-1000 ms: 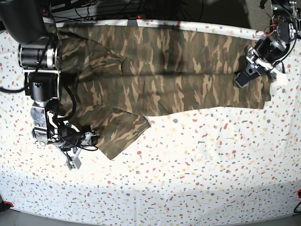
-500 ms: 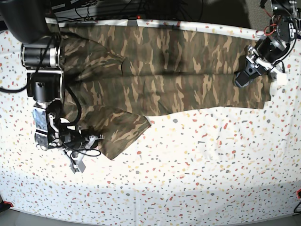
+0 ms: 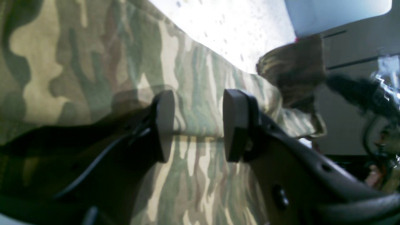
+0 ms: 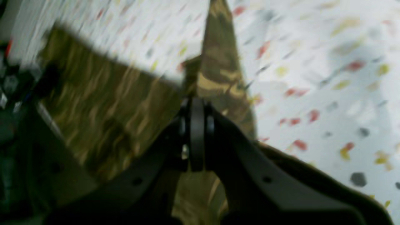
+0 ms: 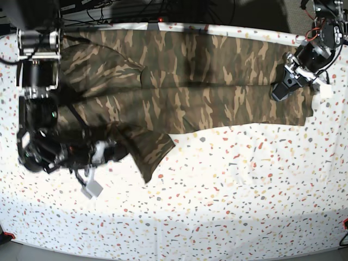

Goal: Fold the T-shirt properly
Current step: 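Grasp the protruding sleeve with the right gripper and lift it, then drag the sleeve over the folded shirt body with the right gripper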

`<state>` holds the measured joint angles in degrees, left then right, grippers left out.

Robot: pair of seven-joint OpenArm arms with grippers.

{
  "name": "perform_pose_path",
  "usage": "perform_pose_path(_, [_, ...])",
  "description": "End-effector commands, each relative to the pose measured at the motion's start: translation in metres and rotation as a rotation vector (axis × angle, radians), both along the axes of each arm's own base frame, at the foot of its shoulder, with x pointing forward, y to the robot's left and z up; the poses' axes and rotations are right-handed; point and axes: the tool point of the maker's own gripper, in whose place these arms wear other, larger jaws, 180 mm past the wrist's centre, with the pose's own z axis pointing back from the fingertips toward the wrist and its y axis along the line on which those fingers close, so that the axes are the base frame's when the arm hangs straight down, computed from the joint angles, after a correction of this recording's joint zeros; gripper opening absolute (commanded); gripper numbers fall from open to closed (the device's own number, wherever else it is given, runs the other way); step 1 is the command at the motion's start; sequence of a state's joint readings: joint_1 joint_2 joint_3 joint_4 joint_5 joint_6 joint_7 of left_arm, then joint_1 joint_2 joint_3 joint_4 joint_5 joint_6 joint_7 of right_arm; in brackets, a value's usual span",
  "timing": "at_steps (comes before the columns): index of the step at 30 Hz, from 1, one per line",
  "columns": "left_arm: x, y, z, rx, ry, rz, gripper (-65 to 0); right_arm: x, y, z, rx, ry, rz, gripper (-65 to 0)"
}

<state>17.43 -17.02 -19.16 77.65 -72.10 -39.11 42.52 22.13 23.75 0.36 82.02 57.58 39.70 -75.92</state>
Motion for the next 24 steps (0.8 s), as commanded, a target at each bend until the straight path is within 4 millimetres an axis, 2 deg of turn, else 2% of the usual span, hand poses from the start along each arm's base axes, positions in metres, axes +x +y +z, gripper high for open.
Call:
perform_pose_path(1, [0.007,0.005,0.013,-0.004,-0.049,0.005,-39.8,0.0,0.002,0.026,0.028,-0.081,0.028,-65.0])
perform_pose_path(6, [0.007,0.005,0.013,-0.003,-0.048,0.004,-39.8,-0.055,-0.001,0.041,0.011,-0.134,0.123,-65.0])
perform_pose_path(12, [0.007,0.005,0.013,-0.004,-0.048,0.004,-39.8,-0.11,-0.012,0.048,0.042,-0.116,0.141,-65.0])
perform_pose_path(18, [0.006,0.005,0.013,-0.004,-0.048,0.004,-39.8,-0.149,-0.028,0.051,-0.008,-0.11,0.107,-65.0])
perform_pose_path(21, [0.007,0.005,0.013,-0.004,-0.049,0.005,-39.8,-0.151,-0.036,0.056,-0.019,-0.133,0.068,-65.0])
perform_pose_path(24, [0.007,0.005,0.013,-0.004,-0.049,0.005,-39.8,-0.129,-0.046,0.064,-0.058,-0.223,0.0,-65.0])
